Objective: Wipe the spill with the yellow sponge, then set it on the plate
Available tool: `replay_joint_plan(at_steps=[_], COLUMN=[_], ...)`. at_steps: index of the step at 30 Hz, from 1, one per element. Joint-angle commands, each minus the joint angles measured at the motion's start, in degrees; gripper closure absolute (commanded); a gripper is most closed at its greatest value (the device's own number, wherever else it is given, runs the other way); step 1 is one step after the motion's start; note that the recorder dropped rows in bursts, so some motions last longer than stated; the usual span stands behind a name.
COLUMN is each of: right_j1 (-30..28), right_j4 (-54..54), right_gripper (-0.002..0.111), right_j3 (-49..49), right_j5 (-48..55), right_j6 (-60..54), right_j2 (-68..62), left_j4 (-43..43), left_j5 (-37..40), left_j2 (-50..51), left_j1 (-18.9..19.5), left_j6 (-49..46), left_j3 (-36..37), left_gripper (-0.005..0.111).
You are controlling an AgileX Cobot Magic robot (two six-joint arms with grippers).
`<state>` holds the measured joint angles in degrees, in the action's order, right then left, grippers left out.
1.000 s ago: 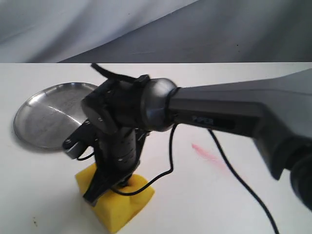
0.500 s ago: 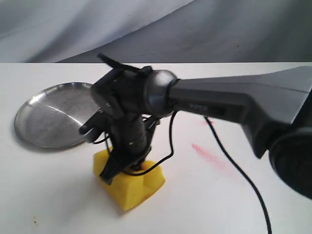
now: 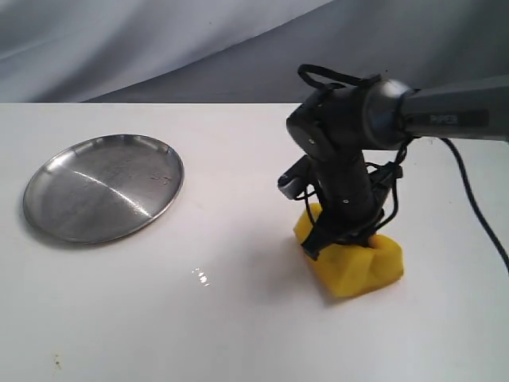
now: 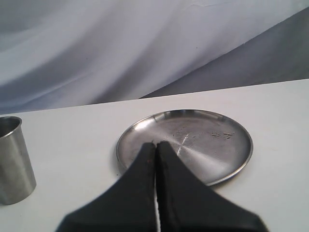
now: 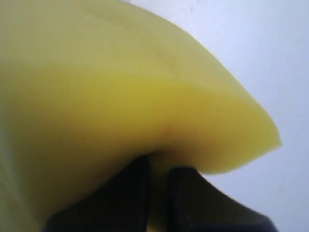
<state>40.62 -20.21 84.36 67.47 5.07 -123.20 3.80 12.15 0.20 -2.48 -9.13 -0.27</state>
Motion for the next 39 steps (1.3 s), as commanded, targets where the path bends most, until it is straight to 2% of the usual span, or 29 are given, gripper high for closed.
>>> replay_joint_plan(at_steps=[1, 7, 13, 20, 24, 28, 33, 39], right_j1=[0.53, 6.17, 15.09, 22.9, 22.53, 19.78, 12.79, 4.41], right_j4=[3.18, 9.2, 17.8, 21.48, 22.83, 21.63, 16.04, 12.94], right_gripper=[0.108, 0.108, 0.108, 0.108, 0.108, 0.108, 0.108, 0.108], right_j3=[-7.62, -9.74, -8.88, 4.62, 13.17, 18.4, 18.73, 12.38], right_j5=[-0.03, -2.17, -8.27, -7.8, -7.8, -6.39, -1.49, 0.88], right_j6=[-0.58, -2.29, -5.51, -7.58, -7.82, -7.82, -4.58, -2.81], right_j2=[4.98, 8.05, 5.37, -0.18, -3.46, -6.12, -7.21, -4.92], left_j4=[0.15, 0.15, 0.15, 0.15, 0.15, 0.15, 0.15, 0.15], left_j5=[-0.37, -0.37, -0.37, -0.37, -0.37, -0.37, -0.37, -0.37], left_j2=[-0.2, -0.2, -0.2, -0.2, -0.2, -0.2, -0.2, -0.2], left_j1=[-0.33, -0.33, -0.33, -0.33, -0.33, -0.33, -0.33, -0.33], left_j6=[-0.02, -0.02, -0.02, -0.02, -0.02, -0.02, -0.02, -0.02], left_j3=[0.27, 0.27, 0.27, 0.27, 0.27, 0.27, 0.27, 0.27], left_gripper=[0.107, 0.107, 0.107, 0.107, 0.107, 0.107, 0.107, 0.107])
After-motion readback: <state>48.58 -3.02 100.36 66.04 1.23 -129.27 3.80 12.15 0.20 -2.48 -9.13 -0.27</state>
